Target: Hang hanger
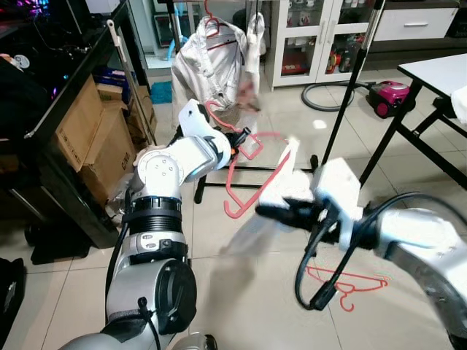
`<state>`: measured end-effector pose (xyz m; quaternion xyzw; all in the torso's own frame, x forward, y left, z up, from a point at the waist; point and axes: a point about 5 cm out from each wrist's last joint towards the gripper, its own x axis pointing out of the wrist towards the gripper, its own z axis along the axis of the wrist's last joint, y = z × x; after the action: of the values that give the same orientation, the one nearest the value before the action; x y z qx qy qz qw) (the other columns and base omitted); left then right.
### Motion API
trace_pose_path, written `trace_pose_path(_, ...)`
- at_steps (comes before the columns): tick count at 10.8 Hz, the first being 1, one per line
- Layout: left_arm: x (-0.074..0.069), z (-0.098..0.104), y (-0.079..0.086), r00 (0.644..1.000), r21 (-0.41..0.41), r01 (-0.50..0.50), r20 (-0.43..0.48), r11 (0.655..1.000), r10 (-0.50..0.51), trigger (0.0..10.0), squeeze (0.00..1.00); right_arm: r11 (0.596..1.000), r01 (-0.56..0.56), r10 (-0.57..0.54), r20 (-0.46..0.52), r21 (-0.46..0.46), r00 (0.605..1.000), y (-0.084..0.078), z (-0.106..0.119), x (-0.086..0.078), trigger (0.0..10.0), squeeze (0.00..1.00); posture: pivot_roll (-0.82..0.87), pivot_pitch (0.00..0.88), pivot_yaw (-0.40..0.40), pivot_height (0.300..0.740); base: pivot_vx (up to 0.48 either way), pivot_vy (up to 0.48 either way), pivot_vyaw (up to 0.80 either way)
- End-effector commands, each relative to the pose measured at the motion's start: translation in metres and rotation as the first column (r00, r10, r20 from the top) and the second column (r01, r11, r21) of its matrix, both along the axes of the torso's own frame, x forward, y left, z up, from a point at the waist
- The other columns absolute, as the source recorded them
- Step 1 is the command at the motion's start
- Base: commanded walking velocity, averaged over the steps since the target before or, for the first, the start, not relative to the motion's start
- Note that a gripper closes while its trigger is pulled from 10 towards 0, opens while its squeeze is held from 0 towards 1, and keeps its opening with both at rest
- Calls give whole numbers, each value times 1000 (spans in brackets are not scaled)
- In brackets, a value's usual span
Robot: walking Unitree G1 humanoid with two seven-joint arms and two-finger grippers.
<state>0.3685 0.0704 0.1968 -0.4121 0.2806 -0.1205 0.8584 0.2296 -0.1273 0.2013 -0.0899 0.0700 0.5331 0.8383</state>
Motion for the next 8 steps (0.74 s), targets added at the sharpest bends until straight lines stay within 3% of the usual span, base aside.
trace_pose_path(1, 3, 15, -5, 999, -7, -24, 40, 1000, 24, 10000, 0, 992, -115, 112, 54, 52, 992, 13, 16, -11, 10000, 0, -133, 0, 121, 740, 0, 0, 0)
trace_pose_path(3, 4, 16, -2, 999, -5, -18, 44, 1000, 18, 10000, 0, 992, -29, 37, 62, -120, 997, 0, -6, -4, 10000, 0, -138, 0, 124, 740, 0, 0, 0)
trace_pose_path(4, 4, 12, 1, 999, 20, -17, 40, 1000, 16, 10000, 0, 959, 73, -30, 159, -275, 987, -10, -24, 9, 10000, 0, -137, 0, 125, 740, 0, 0, 0)
trace_pose_path(6, -3, 2, -9, 998, 33, 61, -5, 998, -61, 10000, 0, 939, 240, -160, 303, -247, 939, -6, -24, 33, 10000, 0, -128, 0, 121, 740, 0, 0, 0)
trace_pose_path(8, -9, -5, -16, 992, 18, 113, -49, 993, -112, 10000, 0, 954, 249, -175, 363, -167, 915, 8, -14, 41, 10000, 0, -126, 0, 122, 740, 0, 0, 0)
